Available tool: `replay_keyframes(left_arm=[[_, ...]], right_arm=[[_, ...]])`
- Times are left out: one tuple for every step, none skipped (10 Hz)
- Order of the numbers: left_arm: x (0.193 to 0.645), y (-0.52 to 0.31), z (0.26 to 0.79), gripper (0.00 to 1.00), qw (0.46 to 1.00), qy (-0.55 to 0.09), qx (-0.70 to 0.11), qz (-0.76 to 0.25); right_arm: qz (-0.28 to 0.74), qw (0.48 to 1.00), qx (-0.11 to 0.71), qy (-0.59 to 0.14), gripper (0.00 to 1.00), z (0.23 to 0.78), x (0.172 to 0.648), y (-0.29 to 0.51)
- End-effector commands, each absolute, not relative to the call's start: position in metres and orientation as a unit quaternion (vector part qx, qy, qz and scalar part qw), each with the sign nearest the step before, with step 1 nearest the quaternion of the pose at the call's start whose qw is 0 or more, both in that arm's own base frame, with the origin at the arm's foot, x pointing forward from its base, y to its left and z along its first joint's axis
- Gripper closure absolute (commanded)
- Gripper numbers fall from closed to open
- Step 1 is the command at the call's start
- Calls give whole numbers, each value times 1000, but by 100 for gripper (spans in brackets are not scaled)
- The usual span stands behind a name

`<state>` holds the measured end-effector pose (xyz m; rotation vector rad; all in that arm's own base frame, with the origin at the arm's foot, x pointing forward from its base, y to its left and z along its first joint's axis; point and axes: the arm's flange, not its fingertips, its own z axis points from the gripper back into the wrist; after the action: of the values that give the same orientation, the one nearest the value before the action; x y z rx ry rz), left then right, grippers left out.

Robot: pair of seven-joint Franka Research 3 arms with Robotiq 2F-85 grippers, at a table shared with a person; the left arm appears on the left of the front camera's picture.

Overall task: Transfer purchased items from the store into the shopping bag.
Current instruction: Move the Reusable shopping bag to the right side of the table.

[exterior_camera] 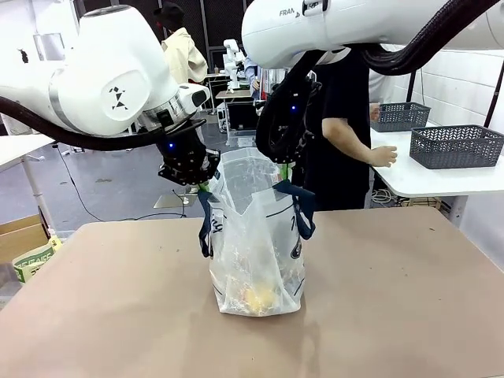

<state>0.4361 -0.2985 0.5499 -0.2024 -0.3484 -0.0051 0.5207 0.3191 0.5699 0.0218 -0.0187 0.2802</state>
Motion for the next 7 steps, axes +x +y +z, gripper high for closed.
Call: replay_keyframes(left_arm=[[434,-296,550,100,980,-175,-98,-4],[436,-298,550,100,980,-173,-100,-3],[440,-302,547,100,973,-189,-130,-22],[445,-308,553,100,971,-188,-142,-40],[448,-312,561,100,973,-184,-128,-58],[450,-317,567,100,979,-155,-109,-75],[453,-322,570,100,985,-135,-68,-87]], right_arm=[[158,987,20,-7,100,571,520,320],[158,987,20,-7,100,571,520,320],[143,990,12,-8,100,569,521,319],[121,993,11,-11,100,570,522,322],[110,994,12,-12,100,573,519,322],[105,994,6,-11,100,573,518,323],[100,995,2,-10,100,572,518,324]])
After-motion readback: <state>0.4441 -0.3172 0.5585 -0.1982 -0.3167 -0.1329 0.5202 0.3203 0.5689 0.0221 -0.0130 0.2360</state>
